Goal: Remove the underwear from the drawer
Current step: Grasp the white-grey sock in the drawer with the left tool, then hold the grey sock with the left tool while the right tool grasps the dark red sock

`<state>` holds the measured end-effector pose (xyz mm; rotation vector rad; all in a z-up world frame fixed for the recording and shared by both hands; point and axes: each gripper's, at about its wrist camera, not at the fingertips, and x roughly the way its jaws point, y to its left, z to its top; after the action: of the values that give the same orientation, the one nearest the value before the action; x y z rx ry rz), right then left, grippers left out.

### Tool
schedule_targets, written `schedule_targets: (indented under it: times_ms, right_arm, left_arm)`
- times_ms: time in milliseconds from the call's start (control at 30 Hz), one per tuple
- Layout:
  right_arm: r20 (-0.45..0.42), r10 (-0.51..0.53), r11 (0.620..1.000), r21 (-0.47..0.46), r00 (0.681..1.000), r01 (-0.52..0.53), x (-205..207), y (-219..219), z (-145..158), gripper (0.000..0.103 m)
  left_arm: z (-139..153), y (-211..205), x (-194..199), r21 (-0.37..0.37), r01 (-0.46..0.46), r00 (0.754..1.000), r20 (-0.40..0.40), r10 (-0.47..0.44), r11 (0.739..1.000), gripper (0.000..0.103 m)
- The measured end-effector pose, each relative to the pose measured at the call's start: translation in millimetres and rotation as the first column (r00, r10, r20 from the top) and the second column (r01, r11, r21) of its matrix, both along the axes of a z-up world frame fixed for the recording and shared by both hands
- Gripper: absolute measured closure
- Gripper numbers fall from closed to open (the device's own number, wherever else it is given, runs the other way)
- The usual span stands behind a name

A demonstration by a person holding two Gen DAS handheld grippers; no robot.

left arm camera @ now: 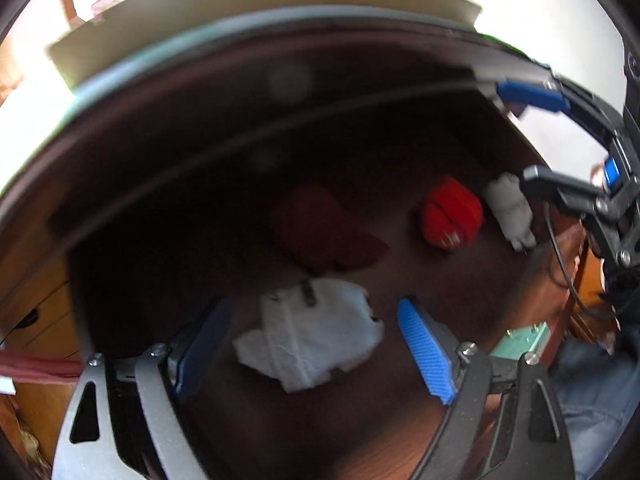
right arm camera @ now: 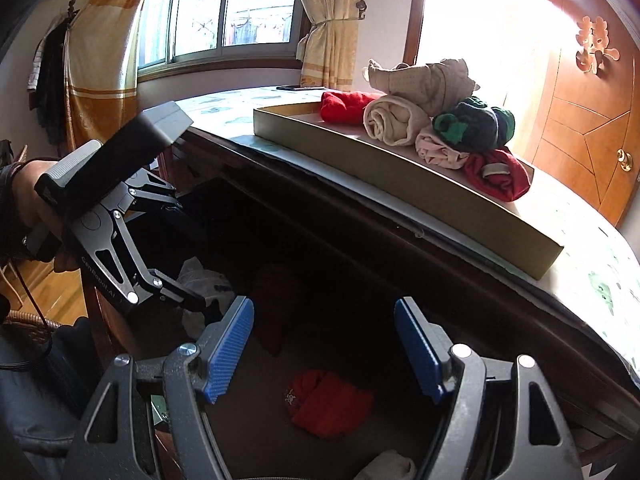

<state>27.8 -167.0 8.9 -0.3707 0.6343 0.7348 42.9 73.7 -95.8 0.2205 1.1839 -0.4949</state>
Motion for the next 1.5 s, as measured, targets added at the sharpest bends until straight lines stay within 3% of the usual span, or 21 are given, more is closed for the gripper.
schedule_targets:
  times_ms: [133,433,533,600,700,800,1067,1500]
  right_arm:
    - [-0.009,0.012,1.000,-0.018,1.000,-0.012,-1,3,-3,0.028]
    - [-0.026,0.030,0.999,-0.038,0.999,-0.031,0,7,-8,0.028]
    - [-0.037,0.040,0.998,-0.048,0.999,-0.042,1,10,-10,0.028]
    - [-0.044,0.047,0.997,-0.054,0.998,-0.049,1,11,-10,0.028]
    - [-0.061,0.060,0.996,-0.068,0.996,-0.064,3,14,-12,0.028]
    - [-0.081,0.082,0.991,-0.100,0.993,-0.089,5,17,-15,0.028]
    - [-0.126,0.137,0.968,-0.194,0.983,-0.160,13,42,-23,0.028]
    - [-0.177,0.197,0.928,-0.284,0.964,-0.242,33,100,-52,0.028]
  left_arm:
    - [-15,-4,8,-0.003,0.031,0.993,-0.117,-0.031,1.000,0.016]
    - [-35,-10,18,0.032,0.046,0.973,-0.228,-0.037,0.998,0.017]
    - [-44,-11,20,0.055,0.036,0.967,-0.253,-0.021,0.998,0.032]
    - [-48,-12,20,0.055,0.038,0.963,-0.268,-0.022,0.998,0.050]
    - [-46,-8,16,0.029,0.040,0.967,-0.252,-0.031,0.999,0.073]
    - [-40,-3,10,0.004,0.032,0.976,-0.217,-0.030,0.999,0.083]
    - [-15,23,-9,-0.007,-0.066,0.997,-0.047,0.066,0.998,0.084]
    - [5,65,-26,-0.086,-0.215,0.973,0.072,0.221,0.973,0.084]
